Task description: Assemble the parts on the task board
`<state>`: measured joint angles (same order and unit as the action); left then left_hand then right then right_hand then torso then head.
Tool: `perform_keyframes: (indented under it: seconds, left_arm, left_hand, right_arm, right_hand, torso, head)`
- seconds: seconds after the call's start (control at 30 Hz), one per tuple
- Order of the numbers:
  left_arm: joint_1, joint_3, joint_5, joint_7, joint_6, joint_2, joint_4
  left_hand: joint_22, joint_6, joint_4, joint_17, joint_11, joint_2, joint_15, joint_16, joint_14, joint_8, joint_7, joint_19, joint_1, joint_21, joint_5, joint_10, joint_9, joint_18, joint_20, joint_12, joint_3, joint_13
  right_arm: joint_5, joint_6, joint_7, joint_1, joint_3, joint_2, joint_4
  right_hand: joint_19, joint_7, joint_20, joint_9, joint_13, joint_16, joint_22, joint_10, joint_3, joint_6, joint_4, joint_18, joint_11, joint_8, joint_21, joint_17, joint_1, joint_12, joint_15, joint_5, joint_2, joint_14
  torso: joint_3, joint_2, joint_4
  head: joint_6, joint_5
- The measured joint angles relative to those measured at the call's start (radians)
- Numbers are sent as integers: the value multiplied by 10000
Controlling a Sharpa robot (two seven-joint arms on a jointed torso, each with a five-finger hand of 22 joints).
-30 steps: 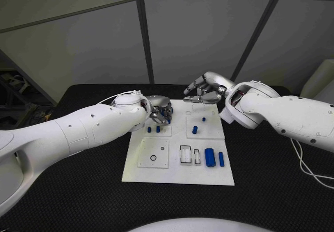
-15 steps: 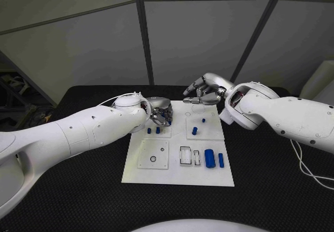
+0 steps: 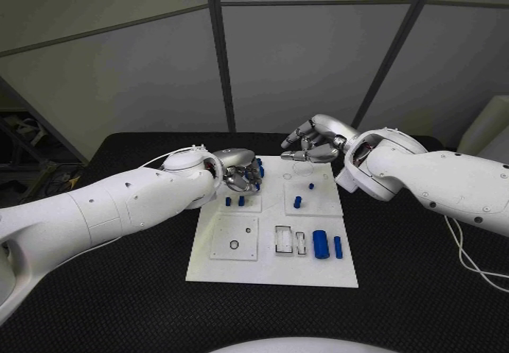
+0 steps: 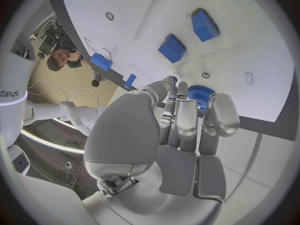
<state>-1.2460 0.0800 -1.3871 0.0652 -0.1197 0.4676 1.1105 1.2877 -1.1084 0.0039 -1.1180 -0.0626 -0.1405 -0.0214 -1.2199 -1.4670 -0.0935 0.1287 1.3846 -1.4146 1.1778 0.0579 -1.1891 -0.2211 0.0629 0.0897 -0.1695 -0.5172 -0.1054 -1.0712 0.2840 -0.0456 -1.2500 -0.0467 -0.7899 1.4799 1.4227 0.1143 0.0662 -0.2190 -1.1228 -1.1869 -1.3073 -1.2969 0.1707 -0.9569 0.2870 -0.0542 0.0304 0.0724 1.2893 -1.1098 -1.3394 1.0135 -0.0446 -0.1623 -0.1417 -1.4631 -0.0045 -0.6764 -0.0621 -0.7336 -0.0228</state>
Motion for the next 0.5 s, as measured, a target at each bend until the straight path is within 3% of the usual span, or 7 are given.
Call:
perform_keyframes:
  seconds: [0.03, 0.07, 0.1, 0.4, 0.43, 0.47, 0.5]
  left_arm:
    - [1, -45, 26, 18, -49, 43, 57]
    - [1, -122, 59, 41, -113, 103, 149]
    - [0, -185, 84, 59, -159, 149, 220]
    - [-12, -644, 238, 104, -405, 595, 703]
    - [-12, -660, 247, 97, -405, 655, 739]
    - [-12, -677, 257, 85, -404, 735, 783]
    - [-12, -688, 264, 75, -400, 795, 808]
  left_hand:
    - [0, -13, 0, 0, 0, 0, 0, 0, 0, 1, 13, 0, 0, 0, 36, 0, 11, 12, 0, 0, 0, 7]
    - [7, -13, 0, 0, 0, 0, 0, 0, 0, 2, 14, 0, 0, 0, 55, 0, 13, 487, 0, 0, 0, 7]
    - [15, -13, 0, 0, 0, -1, 0, 0, 0, 3, 14, -1, 0, 0, 74, 0, 12, 537, 0, 0, 0, 8]
    - [31, -13, -28, 28, 0, -1, 0, 0, 0, 6, 14, 0, -1, 0, 163, 0, 13, 516, 0, 0, 28, 45]
    - [31, -12, -28, 28, 0, -1, 0, 0, 0, 6, 14, -1, -1, 0, 181, 0, 14, 459, 0, 0, 28, 45]
    - [31, -13, -28, 28, 0, -1, 0, 0, 0, 7, 14, -1, -1, 0, 181, 0, 15, 61, 0, 0, 28, 45]
    - [31, -13, -28, 28, 0, -1, 0, 0, 0, 7, 14, -1, -1, 0, 182, 0, 16, 68, 0, 0, 28, 45]
  right_arm:
    - [0, 1, 0, 0, 0, -4, -2]
    - [0, 2, 1, 1, 0, -10, -8]
    - [0, 4, 1, 1, 0, -16, -13]
    - [-2, 14, 1, 1, 0, -39, -67]
    - [-3, 14, 1, 1, 0, -43, -68]
    - [-4, 15, 1, 1, 0, -53, -69]
    - [-4, 15, 1, 1, 0, -61, -70]
  right_hand:
    - [0, 0, 0, 0, 0, 0, 0, 0, 0, 0, 0, 0, 0, 0, 0, 0, 0, 0, 0, 0, 0, 0]
    - [0, 0, 0, 0, 0, 0, 0, 0, 0, 0, 0, -1, 0, 0, 0, 0, 0, 0, 0, 0, 0, 0]
    - [0, 0, 0, 1, 0, 0, 0, 0, 0, 0, 0, 0, 0, 0, 0, 0, 0, 0, 0, 0, 0, 0]
    - [0, 0, 0, -7, 0, 0, 0, 0, 0, 0, -1, 0, 0, 0, 0, 2, 0, 0, 0, 0, 0, 0]
    - [0, 0, 0, -7, 0, 0, 0, 0, 0, 0, 0, 0, 0, 0, 0, 2, 0, 0, 0, 0, 0, 0]
    - [0, 0, 0, -7, 0, 0, 0, 0, 0, 0, -1, 0, 0, 0, 0, 2, 0, 0, 0, 0, 0, 0]
    - [0, 0, 0, -7, 0, 0, 0, 0, 0, 0, -1, 0, 0, 0, 0, 2, 0, 0, 0, 0, 0, 0]
  torso:
    - [0, 1, -3]
    - [0, 1, -8]
    - [0, 1, -10]
    - [2, -4, -15]
    - [4, -4, -15]
    - [5, -5, -15]
    - [7, -5, -15]
  head:
    - [0, -1]
    - [1, -2]
    - [1, -2]
    - [12, 81]
    - [10, 88]
    - [9, 91]
    - [3, 92]
